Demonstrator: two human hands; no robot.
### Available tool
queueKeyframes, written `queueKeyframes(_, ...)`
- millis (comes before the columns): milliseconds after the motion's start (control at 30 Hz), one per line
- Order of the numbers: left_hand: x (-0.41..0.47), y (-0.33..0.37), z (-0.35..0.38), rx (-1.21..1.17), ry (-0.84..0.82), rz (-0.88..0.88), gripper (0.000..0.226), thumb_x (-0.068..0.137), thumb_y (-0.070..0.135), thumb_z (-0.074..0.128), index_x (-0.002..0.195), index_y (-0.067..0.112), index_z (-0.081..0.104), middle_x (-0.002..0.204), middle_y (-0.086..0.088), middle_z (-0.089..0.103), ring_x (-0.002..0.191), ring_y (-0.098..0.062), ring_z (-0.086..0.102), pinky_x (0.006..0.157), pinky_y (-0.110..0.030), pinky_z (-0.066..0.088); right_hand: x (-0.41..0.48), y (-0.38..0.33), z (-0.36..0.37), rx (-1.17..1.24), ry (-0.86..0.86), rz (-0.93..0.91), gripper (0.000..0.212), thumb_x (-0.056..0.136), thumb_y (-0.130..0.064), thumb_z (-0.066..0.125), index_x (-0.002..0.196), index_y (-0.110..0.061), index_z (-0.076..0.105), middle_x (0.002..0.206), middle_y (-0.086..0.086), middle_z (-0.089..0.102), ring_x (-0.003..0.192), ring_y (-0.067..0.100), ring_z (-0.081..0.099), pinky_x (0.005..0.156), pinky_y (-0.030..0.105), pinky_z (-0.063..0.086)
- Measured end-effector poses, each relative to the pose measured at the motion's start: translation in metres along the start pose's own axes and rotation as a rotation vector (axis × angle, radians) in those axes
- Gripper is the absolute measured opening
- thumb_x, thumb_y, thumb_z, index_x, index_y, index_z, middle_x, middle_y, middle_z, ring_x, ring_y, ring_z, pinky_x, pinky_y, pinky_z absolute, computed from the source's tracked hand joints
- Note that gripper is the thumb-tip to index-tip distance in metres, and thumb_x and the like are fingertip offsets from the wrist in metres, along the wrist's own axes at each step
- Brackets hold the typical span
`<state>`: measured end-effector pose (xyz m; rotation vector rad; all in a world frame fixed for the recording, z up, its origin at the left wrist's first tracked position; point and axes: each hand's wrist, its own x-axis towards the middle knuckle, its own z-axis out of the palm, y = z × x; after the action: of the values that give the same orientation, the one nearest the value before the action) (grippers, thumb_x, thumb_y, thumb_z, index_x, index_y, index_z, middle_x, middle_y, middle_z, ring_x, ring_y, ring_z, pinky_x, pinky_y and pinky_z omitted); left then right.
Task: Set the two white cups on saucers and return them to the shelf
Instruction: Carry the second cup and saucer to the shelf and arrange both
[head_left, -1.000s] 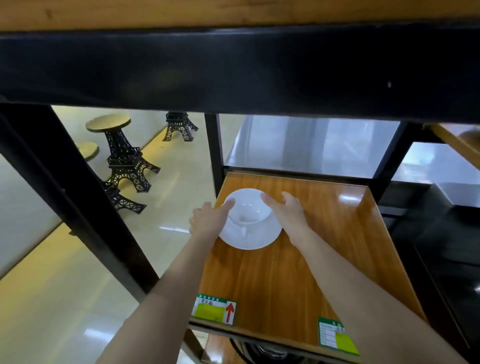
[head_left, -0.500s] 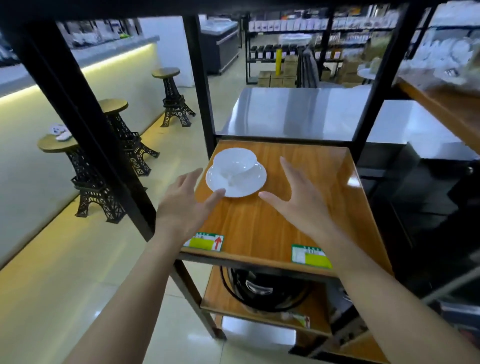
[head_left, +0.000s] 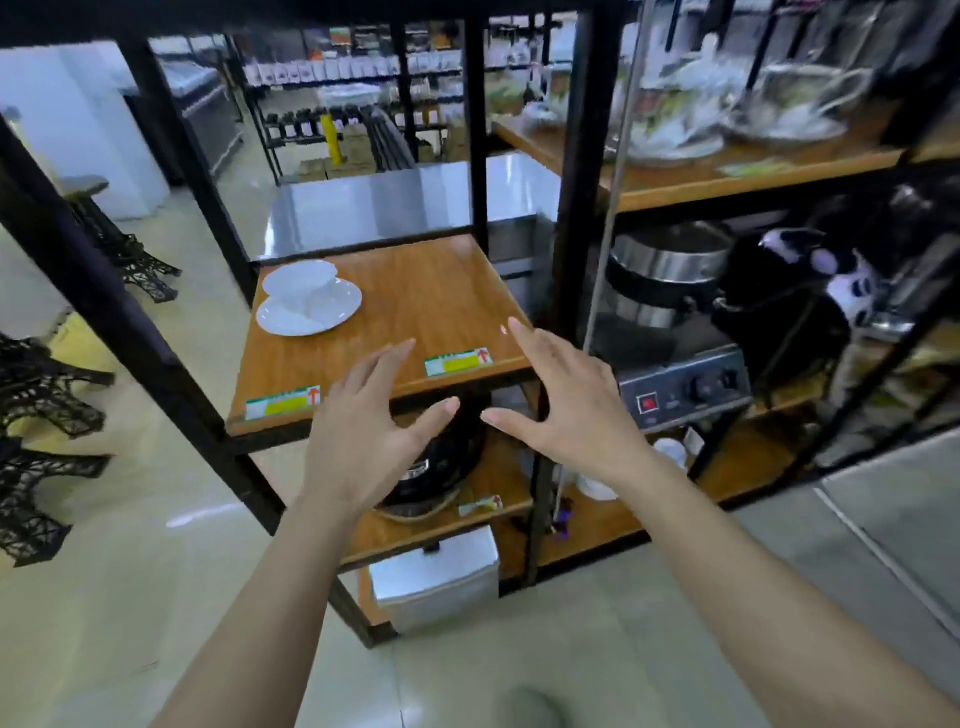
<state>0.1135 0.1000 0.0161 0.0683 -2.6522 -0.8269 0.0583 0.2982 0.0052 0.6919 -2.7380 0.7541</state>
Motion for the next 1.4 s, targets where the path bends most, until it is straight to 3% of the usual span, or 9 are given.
queueKeyframes(300, -0.046, 0.143, 0.073, -0.161, -0.256, 0.343, 0.07, 0.076, 0.063, 0.048, 0.138, 0.031, 0.039, 0.141, 0.003, 0.045, 0.13, -0.019, 0.039, 0.1, -0.036, 0.034, -0.173, 0.085, -0.099, -0.155, 0.191, 0.414, 0.087, 0.074, -0.071, 0.046, 0.146, -0.038, 0.008, 0.15, 0.002, 0.032, 0.137, 0.019, 0.028, 0.108, 0.042, 0.019)
queueKeyframes(567, -0.13, 0.322, 0.18, -0.305, -0.513, 0.645, 0.067, 0.08, 0.052, 0.062, 0.138, 0.024, 0.043, 0.144, -0.002, 0.044, 0.131, -0.02, 0.038, 0.107, -0.039, 0.033, -0.374, 0.157, -0.199, -0.241, 0.334, 0.815, 0.087, 0.073, -0.072, 0.046, 0.144, -0.042, 0.007, 0.151, 0.004, 0.029, 0.138, 0.019, 0.026, 0.107, 0.039, 0.017)
queueKeyframes(700, -0.202, 0.421, 0.23, -0.352, -0.632, 0.772, 0.076, 0.075, 0.064, 0.054, 0.137, 0.024, 0.043, 0.142, 0.0, 0.044, 0.13, -0.02, 0.04, 0.104, -0.034, 0.034, -0.484, 0.19, -0.251, -0.337, 0.407, 0.965, 0.085, 0.076, -0.069, 0.047, 0.145, -0.04, 0.007, 0.149, 0.002, 0.031, 0.135, 0.02, 0.029, 0.106, 0.037, 0.018)
queueKeyframes(867, -0.295, 0.521, 0.285, -0.446, -0.796, 0.896, 0.068, 0.078, 0.045, 0.067, 0.138, 0.022, 0.043, 0.143, -0.004, 0.045, 0.132, -0.021, 0.039, 0.108, -0.033, 0.031, -0.611, 0.217, -0.301, -0.413, 0.533, 1.117, 0.085, 0.077, -0.069, 0.047, 0.146, -0.037, 0.009, 0.151, 0.004, 0.03, 0.14, 0.017, 0.02, 0.107, 0.038, 0.015)
queueKeyframes(1000, -0.353, 0.576, 0.312, -0.502, -0.894, 0.945, 0.07, 0.076, 0.05, 0.065, 0.138, 0.028, 0.042, 0.143, 0.002, 0.044, 0.13, -0.019, 0.039, 0.104, -0.031, 0.03, -0.686, 0.221, -0.324, -0.424, 0.577, 1.241, 0.086, 0.076, -0.069, 0.048, 0.145, -0.039, 0.008, 0.151, 0.005, 0.03, 0.139, 0.017, 0.022, 0.104, 0.037, 0.015)
queueKeyframes(1200, -0.41, 0.638, 0.357, -0.457, -1.022, 1.112, 0.073, 0.073, 0.07, 0.05, 0.138, 0.041, 0.033, 0.143, 0.012, 0.04, 0.131, -0.015, 0.036, 0.102, -0.043, 0.038, -0.765, 0.237, -0.35, -0.442, 0.684, 1.451, 0.087, 0.074, -0.067, 0.052, 0.145, -0.037, 0.012, 0.15, 0.009, 0.03, 0.14, 0.019, 0.022, 0.107, 0.043, 0.019)
queueKeyframes(1400, -0.437, 0.692, 0.405, -0.427, -1.096, 1.206, 0.073, 0.075, 0.068, 0.052, 0.139, 0.041, 0.031, 0.146, 0.012, 0.038, 0.136, -0.013, 0.03, 0.103, -0.041, 0.033, -0.814, 0.267, -0.36, -0.443, 0.708, 1.618, 0.084, 0.076, -0.064, 0.052, 0.145, -0.036, 0.014, 0.15, 0.003, 0.032, 0.14, 0.016, 0.022, 0.107, 0.041, 0.02)
